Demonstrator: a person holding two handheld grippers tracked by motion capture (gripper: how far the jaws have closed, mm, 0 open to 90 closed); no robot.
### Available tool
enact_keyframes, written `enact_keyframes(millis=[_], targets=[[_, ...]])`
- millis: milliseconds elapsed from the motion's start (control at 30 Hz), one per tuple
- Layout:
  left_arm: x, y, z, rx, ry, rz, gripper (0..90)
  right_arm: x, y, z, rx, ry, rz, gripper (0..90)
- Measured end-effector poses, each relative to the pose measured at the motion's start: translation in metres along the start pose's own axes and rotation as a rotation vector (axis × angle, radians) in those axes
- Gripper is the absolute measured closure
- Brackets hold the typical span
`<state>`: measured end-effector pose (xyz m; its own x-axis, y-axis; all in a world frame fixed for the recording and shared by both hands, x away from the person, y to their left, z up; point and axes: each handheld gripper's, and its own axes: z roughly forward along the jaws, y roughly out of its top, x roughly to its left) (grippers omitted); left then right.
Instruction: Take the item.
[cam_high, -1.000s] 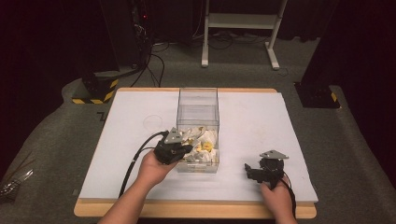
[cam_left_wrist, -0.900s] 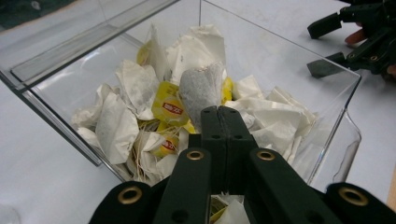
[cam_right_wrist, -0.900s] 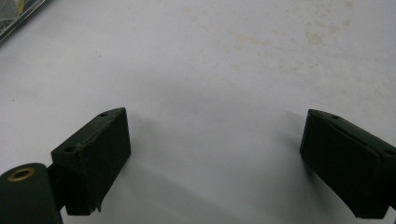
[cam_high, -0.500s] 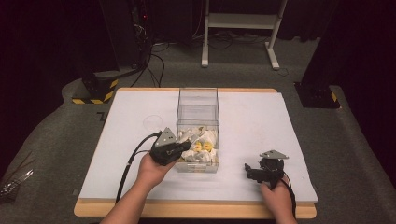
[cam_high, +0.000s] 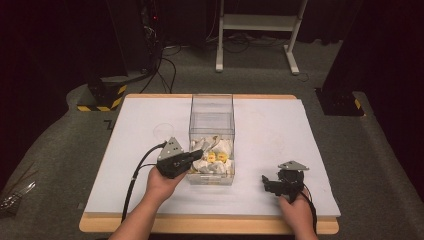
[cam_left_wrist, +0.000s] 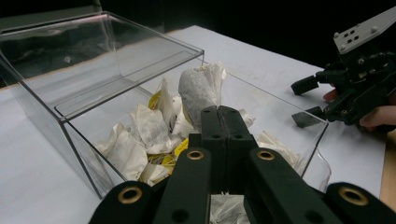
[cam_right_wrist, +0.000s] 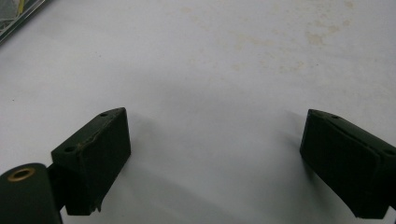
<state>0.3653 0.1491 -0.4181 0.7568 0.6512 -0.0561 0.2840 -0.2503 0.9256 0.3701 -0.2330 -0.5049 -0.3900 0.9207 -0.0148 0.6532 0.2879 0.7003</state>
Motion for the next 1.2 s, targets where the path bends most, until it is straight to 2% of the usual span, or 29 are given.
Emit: enact_keyframes(millis=[33,333,733,1200], targets=[[0.0,-0.001,-0.002,-0.023,0.0,0.0,89.7,0.0,0.0,0.0,0.0,0.0,0.0,8.4],[0.0,-0.001,-0.01,-0.065,0.01,0.004,89.7,0.0,0.0,0.0,0.0,-0.001,0.0,8.5],[0.004,0.0,-0.017,-0.1,0.019,-0.007,89.6,0.0,0.0,0.0,0.0,-0.001,0.0,8.5],[0.013,-0.001,-0.029,-0.111,0.046,-0.018,89.7,0.0,0.0,0.0,0.0,-0.001,0.0,8.5]])
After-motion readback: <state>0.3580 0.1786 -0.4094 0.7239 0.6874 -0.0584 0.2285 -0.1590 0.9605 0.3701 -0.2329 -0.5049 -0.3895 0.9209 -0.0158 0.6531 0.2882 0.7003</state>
